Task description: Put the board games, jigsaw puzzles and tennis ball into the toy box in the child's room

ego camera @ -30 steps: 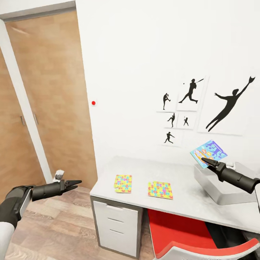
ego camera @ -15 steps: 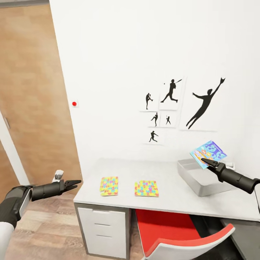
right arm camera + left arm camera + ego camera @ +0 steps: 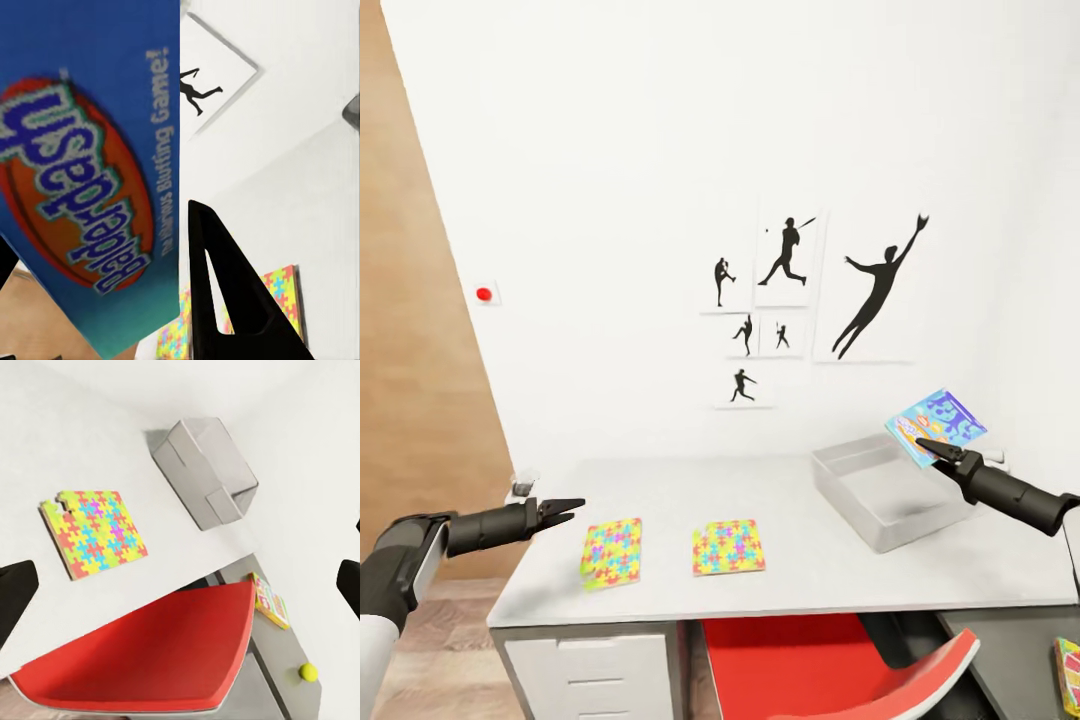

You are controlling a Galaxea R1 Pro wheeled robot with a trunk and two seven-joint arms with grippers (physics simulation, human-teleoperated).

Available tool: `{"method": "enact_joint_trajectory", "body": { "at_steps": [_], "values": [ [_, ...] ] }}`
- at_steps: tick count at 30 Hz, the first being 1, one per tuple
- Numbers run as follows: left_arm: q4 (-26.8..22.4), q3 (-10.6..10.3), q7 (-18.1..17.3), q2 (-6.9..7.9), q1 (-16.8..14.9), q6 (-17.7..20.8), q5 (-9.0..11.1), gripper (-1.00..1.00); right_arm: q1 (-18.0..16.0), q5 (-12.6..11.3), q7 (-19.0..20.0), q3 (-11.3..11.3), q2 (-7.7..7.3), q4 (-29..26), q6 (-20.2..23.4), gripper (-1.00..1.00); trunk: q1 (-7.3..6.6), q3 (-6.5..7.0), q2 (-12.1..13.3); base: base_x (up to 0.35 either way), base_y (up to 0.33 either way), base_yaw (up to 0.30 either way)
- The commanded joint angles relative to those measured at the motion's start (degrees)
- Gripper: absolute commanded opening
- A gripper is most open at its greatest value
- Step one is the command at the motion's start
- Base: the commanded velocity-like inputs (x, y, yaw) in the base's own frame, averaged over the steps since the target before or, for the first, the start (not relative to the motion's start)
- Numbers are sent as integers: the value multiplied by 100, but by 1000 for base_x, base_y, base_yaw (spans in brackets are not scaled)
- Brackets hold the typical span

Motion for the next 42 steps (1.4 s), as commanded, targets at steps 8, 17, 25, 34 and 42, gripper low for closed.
{"method": "enact_joint_trajectory", "body": {
  "at_steps": [8,17,25,34,42],
  "values": [
    [-1,3,-11,2,1,60,10,100,-23,14,32,13,3,-11,36,-100,4,-37,-5,91,-19,-203],
    [-1,3,-11,2,1,60,6,100,9,34,31,17,50,-46,36,-100,4,-46,-5,174,-52,-29],
    [-1,3,-11,2,1,60,7,100,-4,29,27,22,59,-42,36,-100,4,-101,-5,210,-4,-2],
    [-1,3,-11,2,1,60,5,100,0,39,-45,24,64,-41,36,-100,4,-150,-5,116,52,0],
    [-1,3,-11,2,1,60,12,100,8,46,-56,24,61,-41,22,-100,4,-154,-5,59,12,0]
  ]
}}
